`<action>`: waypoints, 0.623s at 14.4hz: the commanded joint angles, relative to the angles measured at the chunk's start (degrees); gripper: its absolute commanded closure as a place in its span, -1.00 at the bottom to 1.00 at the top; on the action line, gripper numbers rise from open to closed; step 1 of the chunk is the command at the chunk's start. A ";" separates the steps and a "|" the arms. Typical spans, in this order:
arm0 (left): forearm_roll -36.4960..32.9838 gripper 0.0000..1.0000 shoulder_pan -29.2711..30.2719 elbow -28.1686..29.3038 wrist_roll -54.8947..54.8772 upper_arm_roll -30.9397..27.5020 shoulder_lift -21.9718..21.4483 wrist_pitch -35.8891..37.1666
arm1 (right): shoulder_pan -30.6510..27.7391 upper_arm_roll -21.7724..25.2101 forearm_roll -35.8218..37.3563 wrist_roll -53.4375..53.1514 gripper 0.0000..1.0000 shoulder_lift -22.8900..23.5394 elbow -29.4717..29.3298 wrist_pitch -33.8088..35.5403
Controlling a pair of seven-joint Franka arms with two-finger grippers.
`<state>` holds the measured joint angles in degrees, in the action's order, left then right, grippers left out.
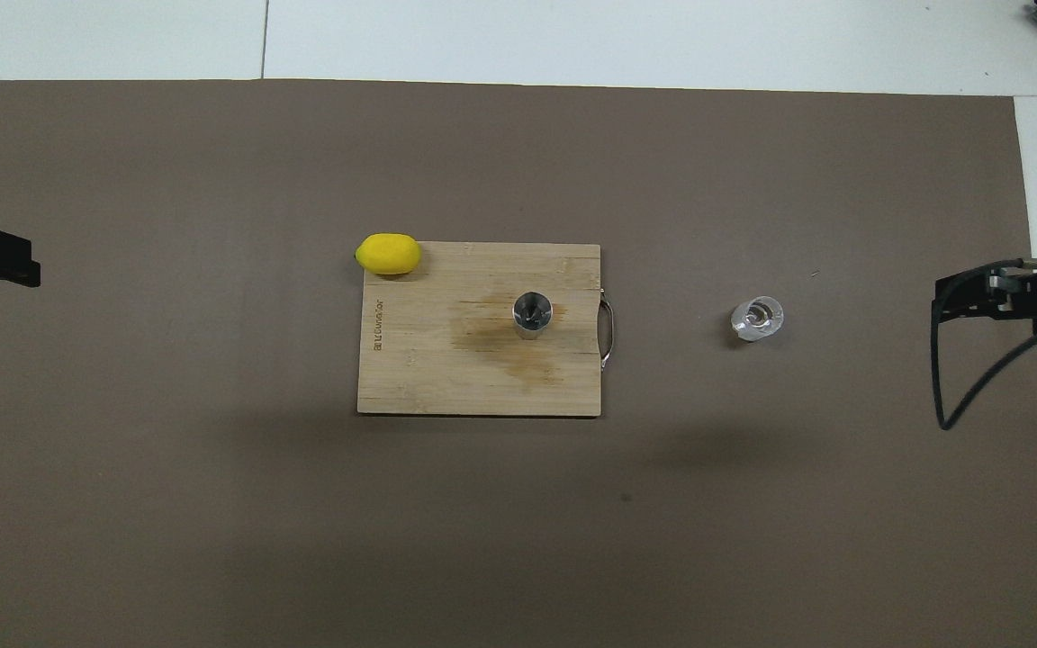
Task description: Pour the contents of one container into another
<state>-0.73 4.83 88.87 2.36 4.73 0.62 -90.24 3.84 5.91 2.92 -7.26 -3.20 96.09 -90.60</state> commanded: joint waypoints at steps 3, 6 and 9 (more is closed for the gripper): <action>1.61 -1.00 -0.52 0.69 0.80 -0.43 -0.79 -0.37 | 0.82 0.59 -1.34 1.19 -1.00 0.92 -4.51 4.91; 1.61 -1.00 -0.61 0.61 0.71 -0.43 -0.79 -0.28 | 0.82 0.59 -1.26 1.71 -1.00 0.74 -4.07 4.99; 1.61 -1.00 -0.70 0.61 0.45 -0.43 -0.79 0.24 | 0.82 0.50 -1.17 1.89 -1.00 0.65 -4.07 5.08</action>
<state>0.34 4.83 88.87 2.38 4.77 0.62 -90.25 4.41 5.96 2.56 -7.17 -2.53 92.27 -86.21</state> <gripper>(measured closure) 0.000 0.000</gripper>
